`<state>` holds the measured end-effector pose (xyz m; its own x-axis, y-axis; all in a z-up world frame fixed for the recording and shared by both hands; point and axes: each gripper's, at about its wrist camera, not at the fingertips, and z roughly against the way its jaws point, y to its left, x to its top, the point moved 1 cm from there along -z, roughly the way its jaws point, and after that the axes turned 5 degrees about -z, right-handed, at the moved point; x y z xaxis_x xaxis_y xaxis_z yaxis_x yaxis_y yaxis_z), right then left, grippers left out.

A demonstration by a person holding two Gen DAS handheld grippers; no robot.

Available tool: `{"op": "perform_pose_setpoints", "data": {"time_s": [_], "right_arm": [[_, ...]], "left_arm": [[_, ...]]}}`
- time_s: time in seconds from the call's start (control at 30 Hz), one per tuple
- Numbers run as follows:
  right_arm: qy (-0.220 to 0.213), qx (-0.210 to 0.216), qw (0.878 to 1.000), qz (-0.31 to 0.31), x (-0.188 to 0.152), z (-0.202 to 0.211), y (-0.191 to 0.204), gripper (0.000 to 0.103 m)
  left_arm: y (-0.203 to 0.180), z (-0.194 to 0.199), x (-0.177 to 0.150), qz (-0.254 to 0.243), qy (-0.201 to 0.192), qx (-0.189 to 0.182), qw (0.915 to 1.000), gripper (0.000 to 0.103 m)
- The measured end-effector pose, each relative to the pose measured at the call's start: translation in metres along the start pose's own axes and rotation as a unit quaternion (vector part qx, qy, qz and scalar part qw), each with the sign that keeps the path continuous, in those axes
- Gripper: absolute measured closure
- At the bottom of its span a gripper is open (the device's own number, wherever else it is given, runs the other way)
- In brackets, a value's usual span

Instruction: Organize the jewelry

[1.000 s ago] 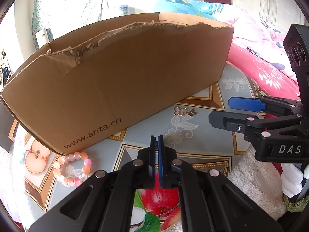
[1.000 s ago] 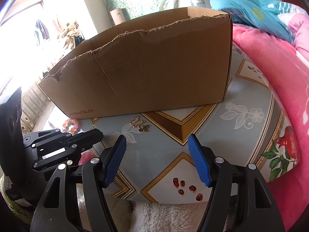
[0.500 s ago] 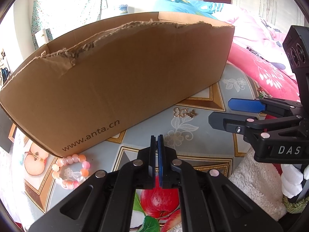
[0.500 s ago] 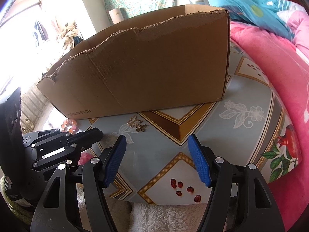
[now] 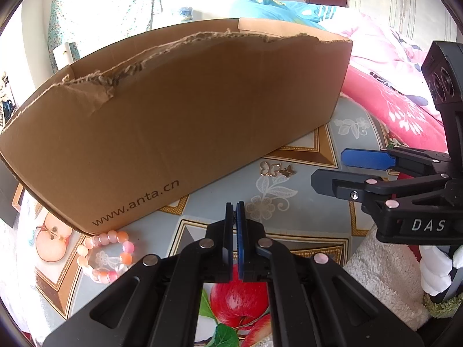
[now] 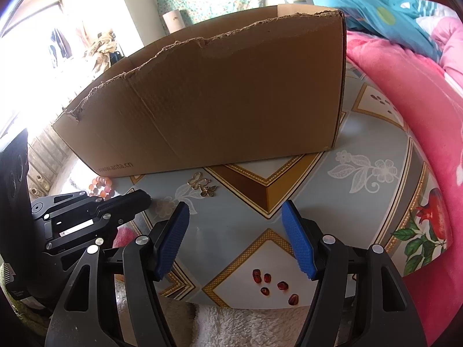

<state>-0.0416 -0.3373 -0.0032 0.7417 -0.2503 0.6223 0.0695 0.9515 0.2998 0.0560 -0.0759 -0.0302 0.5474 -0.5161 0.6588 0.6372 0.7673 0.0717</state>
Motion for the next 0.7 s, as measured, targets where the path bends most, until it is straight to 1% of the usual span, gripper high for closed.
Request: {"op": "perform_pose_setpoints", "data": {"time_s": [0.27, 0.7], "right_arm": [[-0.002, -0.006, 1.000, 0.001, -0.0001, -0.0058, 0.0048, 0.039], [-0.007, -0.007, 1.000, -0.006, -0.0007, -0.0044, 0.0067, 0.040]], "left_arm": [[0.0022, -0.0004, -0.0017, 0.001, -0.004, -0.007, 1.0000, 0.102], [0.0019, -0.0010, -0.0007, -0.003, -0.004, -0.006, 1.0000, 0.102]]}}
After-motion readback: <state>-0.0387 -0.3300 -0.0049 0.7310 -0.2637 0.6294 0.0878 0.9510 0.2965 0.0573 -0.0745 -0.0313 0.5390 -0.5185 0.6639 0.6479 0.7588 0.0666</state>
